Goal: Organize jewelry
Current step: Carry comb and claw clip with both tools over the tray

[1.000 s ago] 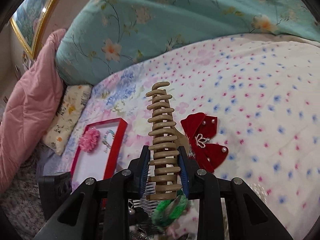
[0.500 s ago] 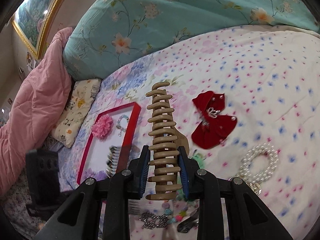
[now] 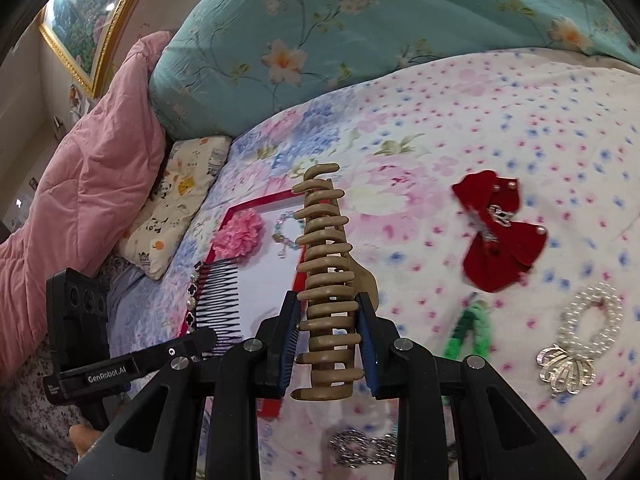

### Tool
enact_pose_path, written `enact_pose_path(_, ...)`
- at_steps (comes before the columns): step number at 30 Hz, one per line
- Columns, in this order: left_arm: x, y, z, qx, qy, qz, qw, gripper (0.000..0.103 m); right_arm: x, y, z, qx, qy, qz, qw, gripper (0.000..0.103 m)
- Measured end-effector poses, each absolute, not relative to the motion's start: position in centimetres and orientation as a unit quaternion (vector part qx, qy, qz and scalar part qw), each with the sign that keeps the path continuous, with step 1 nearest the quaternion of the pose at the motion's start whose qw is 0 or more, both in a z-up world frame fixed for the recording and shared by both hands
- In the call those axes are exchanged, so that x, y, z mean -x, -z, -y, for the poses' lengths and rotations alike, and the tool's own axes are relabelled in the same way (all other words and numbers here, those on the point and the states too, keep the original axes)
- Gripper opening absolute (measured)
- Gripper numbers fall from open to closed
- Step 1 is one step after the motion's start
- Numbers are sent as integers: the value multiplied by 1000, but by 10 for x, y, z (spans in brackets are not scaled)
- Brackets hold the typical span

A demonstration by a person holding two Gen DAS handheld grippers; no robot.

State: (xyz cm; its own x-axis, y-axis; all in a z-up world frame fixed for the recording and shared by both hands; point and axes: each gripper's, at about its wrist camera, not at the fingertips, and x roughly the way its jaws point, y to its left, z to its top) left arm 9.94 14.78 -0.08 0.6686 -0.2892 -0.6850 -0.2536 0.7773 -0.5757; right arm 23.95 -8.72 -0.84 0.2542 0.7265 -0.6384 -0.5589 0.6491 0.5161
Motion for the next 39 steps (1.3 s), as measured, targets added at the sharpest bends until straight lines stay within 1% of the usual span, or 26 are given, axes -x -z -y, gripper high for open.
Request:
enact_pose_path(18,-92,9,-222,369,-31,-384,846,8,-237,13,-1,-74,-451,-462,760,27)
enact_pose_path(26,-103,27,-262,388,-47,-379,839,8,-244,30,-51,-36,-446,-472,759,27)
enact_pose_path(35,-122,51,-282,399,-64,-386,829,8,-252,58,-88,29,-422,-477,771,27)
enact_pose_path(39,-131,58,-288,403,-66,-386,827,8,-257,58,-95,42,-417,-466,779,27)
